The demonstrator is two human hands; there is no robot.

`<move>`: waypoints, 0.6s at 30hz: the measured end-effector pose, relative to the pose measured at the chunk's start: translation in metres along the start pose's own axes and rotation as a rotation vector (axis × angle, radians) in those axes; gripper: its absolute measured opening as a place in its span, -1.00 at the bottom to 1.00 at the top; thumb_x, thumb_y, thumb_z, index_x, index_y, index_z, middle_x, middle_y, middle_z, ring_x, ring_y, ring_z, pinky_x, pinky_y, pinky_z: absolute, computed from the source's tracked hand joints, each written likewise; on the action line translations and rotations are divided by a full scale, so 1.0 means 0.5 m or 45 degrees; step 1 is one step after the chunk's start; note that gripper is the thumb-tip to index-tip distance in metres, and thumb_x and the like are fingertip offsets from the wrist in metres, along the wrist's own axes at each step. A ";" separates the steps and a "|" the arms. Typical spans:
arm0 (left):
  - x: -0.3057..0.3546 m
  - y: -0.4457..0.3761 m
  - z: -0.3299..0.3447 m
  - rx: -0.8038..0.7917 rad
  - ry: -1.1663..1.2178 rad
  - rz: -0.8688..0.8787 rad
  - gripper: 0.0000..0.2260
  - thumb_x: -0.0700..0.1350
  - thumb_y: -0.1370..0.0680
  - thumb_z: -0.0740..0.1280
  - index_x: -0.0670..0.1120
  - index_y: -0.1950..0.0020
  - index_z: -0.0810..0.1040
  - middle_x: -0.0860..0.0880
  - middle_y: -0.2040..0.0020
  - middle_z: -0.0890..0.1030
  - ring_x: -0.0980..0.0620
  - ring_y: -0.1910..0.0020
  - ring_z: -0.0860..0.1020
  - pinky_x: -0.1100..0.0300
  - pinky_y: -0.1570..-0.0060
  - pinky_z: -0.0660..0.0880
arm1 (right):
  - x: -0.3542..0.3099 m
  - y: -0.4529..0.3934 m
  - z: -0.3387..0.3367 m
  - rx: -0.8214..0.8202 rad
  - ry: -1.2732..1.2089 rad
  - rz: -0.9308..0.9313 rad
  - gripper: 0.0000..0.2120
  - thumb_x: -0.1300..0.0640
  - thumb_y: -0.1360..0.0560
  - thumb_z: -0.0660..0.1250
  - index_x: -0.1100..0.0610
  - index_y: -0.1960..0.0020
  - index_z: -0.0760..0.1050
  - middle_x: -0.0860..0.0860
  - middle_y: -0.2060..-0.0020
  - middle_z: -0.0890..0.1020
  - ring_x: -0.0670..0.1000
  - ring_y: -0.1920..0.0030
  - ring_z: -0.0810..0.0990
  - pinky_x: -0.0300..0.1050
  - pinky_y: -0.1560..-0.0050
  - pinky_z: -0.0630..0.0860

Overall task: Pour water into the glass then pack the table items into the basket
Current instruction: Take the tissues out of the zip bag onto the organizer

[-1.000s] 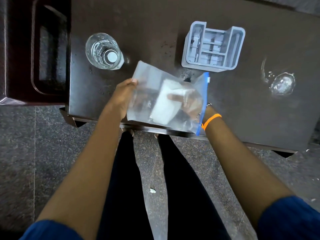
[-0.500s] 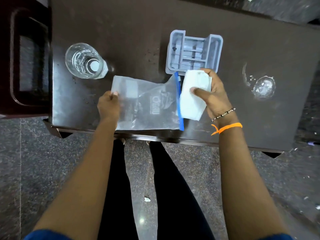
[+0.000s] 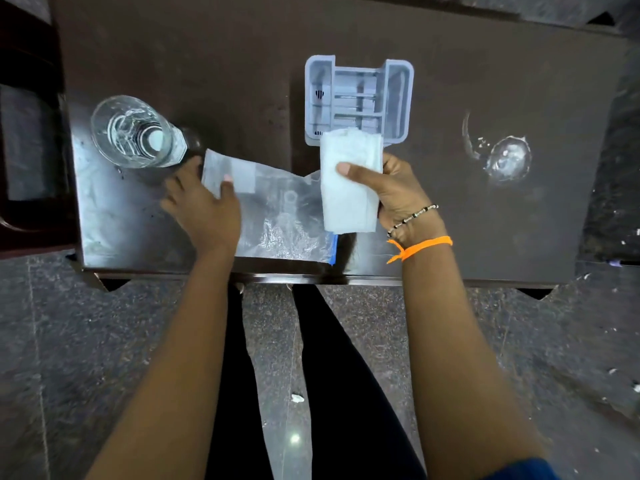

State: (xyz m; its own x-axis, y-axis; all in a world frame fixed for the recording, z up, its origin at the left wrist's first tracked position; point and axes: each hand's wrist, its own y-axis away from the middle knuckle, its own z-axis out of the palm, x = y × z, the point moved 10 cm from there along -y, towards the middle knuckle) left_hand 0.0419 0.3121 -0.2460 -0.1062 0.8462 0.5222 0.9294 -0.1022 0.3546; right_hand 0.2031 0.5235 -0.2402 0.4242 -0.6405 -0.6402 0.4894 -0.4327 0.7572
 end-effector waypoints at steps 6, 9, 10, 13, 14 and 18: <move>0.172 0.115 0.142 -0.900 0.750 -0.079 -0.85 -0.11 -0.55 0.30 -0.05 -0.11 0.53 -0.04 -0.04 0.62 0.11 0.01 0.57 0.30 0.07 0.53 | 0.022 0.002 0.022 -0.020 0.135 0.004 -0.91 0.22 -0.37 0.45 0.17 0.14 0.59 0.10 0.22 0.68 0.10 0.17 0.63 0.11 -0.01 0.58; 0.196 0.118 0.160 -0.877 0.949 -0.273 -0.81 -0.22 -0.55 0.29 -0.17 -0.15 0.52 -0.11 -0.01 0.62 -0.02 0.02 0.57 0.09 0.04 0.55 | 0.003 0.011 0.004 0.021 0.230 -0.054 -0.76 0.26 -0.37 0.44 0.21 -0.02 0.53 0.15 0.06 0.63 0.10 0.06 0.61 0.08 -0.05 0.57; 0.198 0.115 0.166 -0.852 1.045 -0.369 -0.82 -0.24 -0.55 0.27 -0.19 -0.14 0.51 -0.09 0.02 0.61 -0.02 0.02 0.58 0.08 0.03 0.56 | -0.007 0.013 -0.008 0.051 0.259 -0.081 -0.70 0.30 -0.37 0.44 0.23 -0.08 0.49 0.14 0.02 0.61 0.08 0.03 0.59 0.04 -0.06 0.56; 0.222 0.112 0.188 -0.893 1.240 -0.510 -0.89 -0.26 -0.57 0.24 -0.17 -0.08 0.50 -0.06 0.04 0.61 0.01 0.03 0.60 0.15 0.04 0.61 | -0.049 0.023 -0.042 0.209 0.326 -0.227 -0.69 0.36 -0.36 0.41 0.21 -0.06 0.44 0.08 0.08 0.56 -0.04 0.14 0.54 -0.21 0.09 0.53; 0.236 0.115 0.196 -0.946 1.265 -0.514 -0.89 -0.25 -0.57 0.24 -0.17 -0.07 0.50 -0.06 0.04 0.62 0.02 0.05 0.61 0.18 0.05 0.61 | -0.066 0.027 -0.053 0.290 0.320 -0.293 -0.72 0.37 -0.37 0.41 0.20 -0.03 0.43 0.07 0.11 0.55 -0.06 0.18 0.52 -0.26 0.14 0.50; 0.269 0.126 0.213 -1.078 1.053 -0.400 -0.83 -0.16 -0.58 0.25 -0.10 -0.17 0.45 -0.03 -0.04 0.60 0.04 -0.02 0.60 0.19 -0.08 0.54 | -0.133 0.060 -0.126 0.795 0.340 -0.533 -0.82 0.32 -0.39 0.39 0.19 0.04 0.46 -0.06 0.24 0.53 -0.14 0.30 0.48 -0.38 0.20 0.44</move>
State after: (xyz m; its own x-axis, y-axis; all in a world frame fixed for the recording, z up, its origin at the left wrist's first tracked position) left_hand 0.1240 0.4750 -0.2359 -0.7636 0.3398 0.5490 0.3321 -0.5224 0.7853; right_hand 0.2375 0.5930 -0.1828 0.5065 -0.2071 -0.8370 0.1642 -0.9298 0.3294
